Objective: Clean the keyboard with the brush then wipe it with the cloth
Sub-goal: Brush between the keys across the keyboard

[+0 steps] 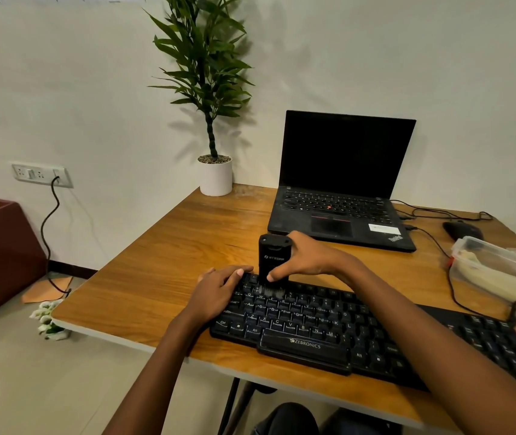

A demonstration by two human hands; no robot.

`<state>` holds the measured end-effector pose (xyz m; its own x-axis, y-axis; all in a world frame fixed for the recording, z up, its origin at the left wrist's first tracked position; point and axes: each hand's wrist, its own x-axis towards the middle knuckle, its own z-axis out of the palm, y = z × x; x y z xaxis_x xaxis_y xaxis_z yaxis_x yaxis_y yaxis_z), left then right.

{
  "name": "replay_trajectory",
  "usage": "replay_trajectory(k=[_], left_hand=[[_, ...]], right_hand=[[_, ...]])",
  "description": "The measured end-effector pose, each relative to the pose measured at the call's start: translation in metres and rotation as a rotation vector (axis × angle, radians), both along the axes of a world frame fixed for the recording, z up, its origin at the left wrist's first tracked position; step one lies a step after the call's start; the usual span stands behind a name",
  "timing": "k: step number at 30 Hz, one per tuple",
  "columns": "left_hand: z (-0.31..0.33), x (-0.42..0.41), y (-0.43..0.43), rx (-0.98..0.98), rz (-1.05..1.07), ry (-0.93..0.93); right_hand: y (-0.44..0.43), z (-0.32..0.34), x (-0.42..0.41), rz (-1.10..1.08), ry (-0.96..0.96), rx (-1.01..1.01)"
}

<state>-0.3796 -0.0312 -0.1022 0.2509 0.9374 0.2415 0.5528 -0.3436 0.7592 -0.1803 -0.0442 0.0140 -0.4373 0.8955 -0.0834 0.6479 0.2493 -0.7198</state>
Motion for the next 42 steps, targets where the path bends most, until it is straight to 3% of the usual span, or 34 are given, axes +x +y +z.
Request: replay_trajectory(k=[4, 19, 39, 42], left_hand=[[-0.001, 0.0, 0.0, 0.004, -0.004, 0.017], [0.001, 0.001, 0.0, 0.006, 0.01, 0.051], [0.007, 0.002, -0.006, 0.005, 0.005, 0.096], [0.01, 0.002, -0.009, -0.038, 0.005, 0.003]], right_hand=[[0.003, -0.003, -0.003, 0.013, -0.035, 0.082], [0.008, 0.008, 0.002, 0.102, -0.218, 0.017], [-0.002, -0.001, 0.008, 0.002, -0.073, -0.047], [0.007, -0.001, 0.008, 0.011, -0.069, -0.058]])
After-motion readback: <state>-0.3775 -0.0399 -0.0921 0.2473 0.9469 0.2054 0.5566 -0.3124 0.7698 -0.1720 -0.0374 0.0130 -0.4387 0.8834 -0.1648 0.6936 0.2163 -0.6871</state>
